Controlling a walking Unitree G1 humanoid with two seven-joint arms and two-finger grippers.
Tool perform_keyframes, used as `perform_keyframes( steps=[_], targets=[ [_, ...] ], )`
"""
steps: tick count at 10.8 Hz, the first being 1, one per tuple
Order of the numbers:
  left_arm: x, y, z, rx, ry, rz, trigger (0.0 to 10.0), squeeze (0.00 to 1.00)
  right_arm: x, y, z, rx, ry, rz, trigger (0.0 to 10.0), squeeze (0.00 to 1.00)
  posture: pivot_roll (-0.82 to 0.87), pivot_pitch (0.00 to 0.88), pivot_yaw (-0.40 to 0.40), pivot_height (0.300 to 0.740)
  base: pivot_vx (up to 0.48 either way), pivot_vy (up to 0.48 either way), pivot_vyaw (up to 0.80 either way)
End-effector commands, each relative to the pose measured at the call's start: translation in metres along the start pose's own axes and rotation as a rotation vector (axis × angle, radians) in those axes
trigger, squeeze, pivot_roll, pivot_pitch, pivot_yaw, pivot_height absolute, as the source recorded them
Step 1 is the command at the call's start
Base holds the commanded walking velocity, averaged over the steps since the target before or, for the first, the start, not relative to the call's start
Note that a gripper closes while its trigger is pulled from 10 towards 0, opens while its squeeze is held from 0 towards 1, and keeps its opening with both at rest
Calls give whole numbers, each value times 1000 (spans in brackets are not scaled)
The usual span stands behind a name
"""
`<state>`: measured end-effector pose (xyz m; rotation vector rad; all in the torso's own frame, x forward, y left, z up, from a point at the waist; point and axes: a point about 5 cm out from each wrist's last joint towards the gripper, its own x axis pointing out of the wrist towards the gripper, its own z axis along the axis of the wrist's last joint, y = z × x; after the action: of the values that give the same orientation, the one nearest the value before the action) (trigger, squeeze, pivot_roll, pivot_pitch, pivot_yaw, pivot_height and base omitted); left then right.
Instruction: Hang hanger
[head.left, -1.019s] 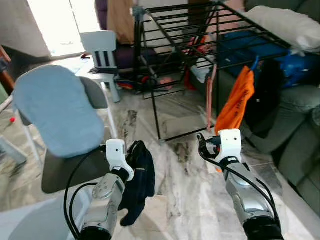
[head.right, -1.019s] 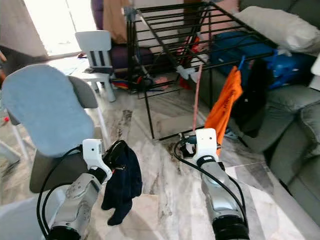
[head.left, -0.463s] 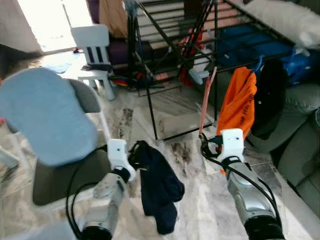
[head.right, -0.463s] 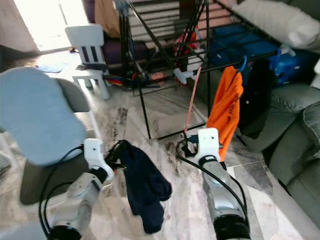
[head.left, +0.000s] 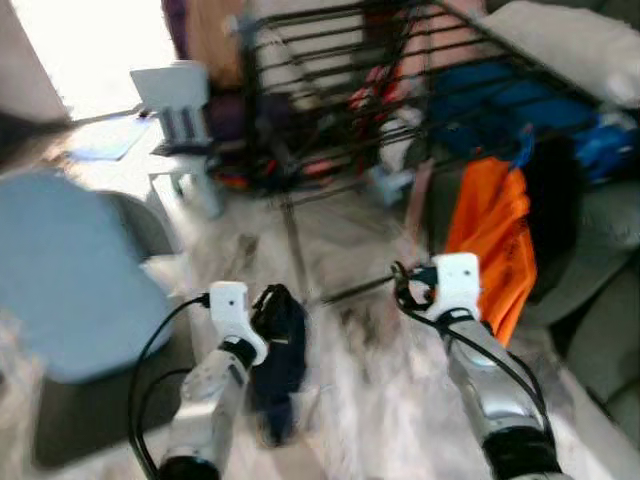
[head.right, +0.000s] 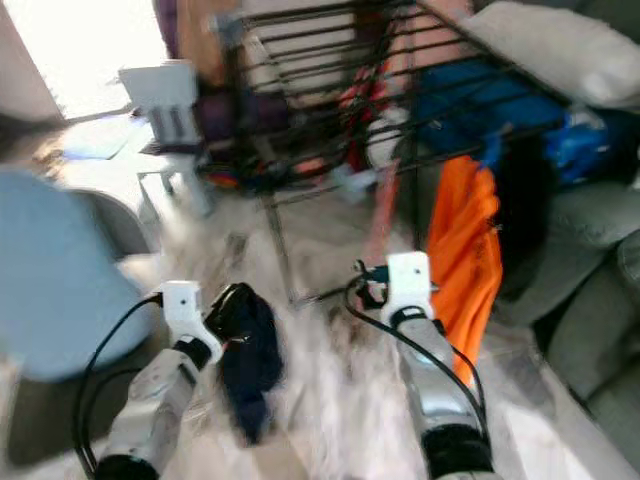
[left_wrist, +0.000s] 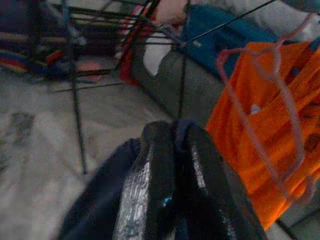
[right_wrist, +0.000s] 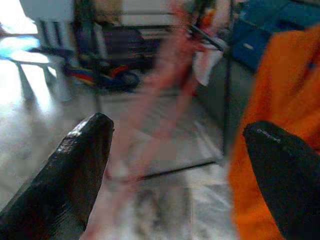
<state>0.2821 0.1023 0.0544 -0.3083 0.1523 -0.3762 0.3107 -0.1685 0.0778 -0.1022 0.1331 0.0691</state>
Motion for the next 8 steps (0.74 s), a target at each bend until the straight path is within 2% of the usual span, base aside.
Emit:
perform_keyframes(
  steps=[1,2,6,8],
  targets=[
    [1,-1,8,13,-35,-11,10000,0,2,2,1,8,-2,-2,10000,0,-192,0,31,740,465,0,0],
    [2,-1,7,14,-30,-3,10000,0,2,2,2,9,-4,0,10000,0,-191,0,31,740,394,0,0],
    [3,-1,7,18,-24,15,10000,0,5,6,3,13,-4,14,10000,0,-188,0,27,740,0,0,0],
    [3,0,6,17,-22,17,10000,0,5,11,-3,4,36,53,10000,0,-189,0,26,740,0,0,0]
  ],
)
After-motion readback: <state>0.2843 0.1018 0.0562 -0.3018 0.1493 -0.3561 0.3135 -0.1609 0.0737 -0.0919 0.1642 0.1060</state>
